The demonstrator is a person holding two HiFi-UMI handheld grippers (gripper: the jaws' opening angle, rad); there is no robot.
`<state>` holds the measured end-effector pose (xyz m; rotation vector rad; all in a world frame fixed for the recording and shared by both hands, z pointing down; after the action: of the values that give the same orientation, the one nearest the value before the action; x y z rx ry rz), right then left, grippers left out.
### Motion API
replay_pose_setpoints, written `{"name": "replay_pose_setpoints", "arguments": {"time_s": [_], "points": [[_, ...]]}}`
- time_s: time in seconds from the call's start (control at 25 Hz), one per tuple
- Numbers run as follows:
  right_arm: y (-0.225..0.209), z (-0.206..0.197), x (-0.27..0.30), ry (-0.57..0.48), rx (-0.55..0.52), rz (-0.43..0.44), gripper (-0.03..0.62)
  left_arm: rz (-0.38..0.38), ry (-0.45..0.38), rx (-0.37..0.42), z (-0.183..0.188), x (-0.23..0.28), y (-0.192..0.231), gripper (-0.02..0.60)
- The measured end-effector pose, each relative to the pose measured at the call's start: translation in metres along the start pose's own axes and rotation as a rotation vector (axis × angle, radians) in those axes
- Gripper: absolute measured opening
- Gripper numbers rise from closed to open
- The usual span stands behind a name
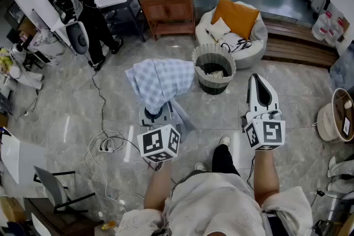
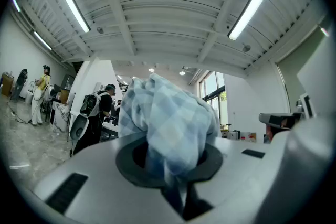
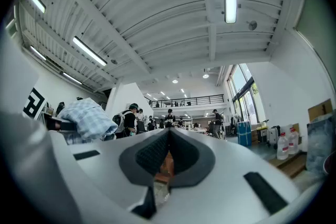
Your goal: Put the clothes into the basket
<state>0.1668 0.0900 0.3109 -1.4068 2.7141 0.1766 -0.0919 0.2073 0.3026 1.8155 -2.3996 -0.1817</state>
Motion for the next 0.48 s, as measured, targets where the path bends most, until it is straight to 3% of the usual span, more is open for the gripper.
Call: {"name": "replay_pose_setpoints", "arguments": {"time_s": [0.24,0.48], "points": [[0.012,0.000,0.002,0.016,-0.008,0.006,-0.012,-0.004,0.009,-0.007,-0.001,-0.001,0.007,0.063],[-0.005,-0.013,0.005,0.005,0.001,-0.016,-0.011,-0.022,0.004,-0.008,-0.013,0.009,-0.009,0.063]]}}
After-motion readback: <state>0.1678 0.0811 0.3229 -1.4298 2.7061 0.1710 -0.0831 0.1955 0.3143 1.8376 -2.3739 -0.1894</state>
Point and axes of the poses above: the fingertips, and each gripper's own axes: x forward along the fingers, y to its left, z out of its top, the point moved 2 cm from there along -x, backward along the fingers, and after that the axes turned 9 degrees about -x, right-handed, at the moved point
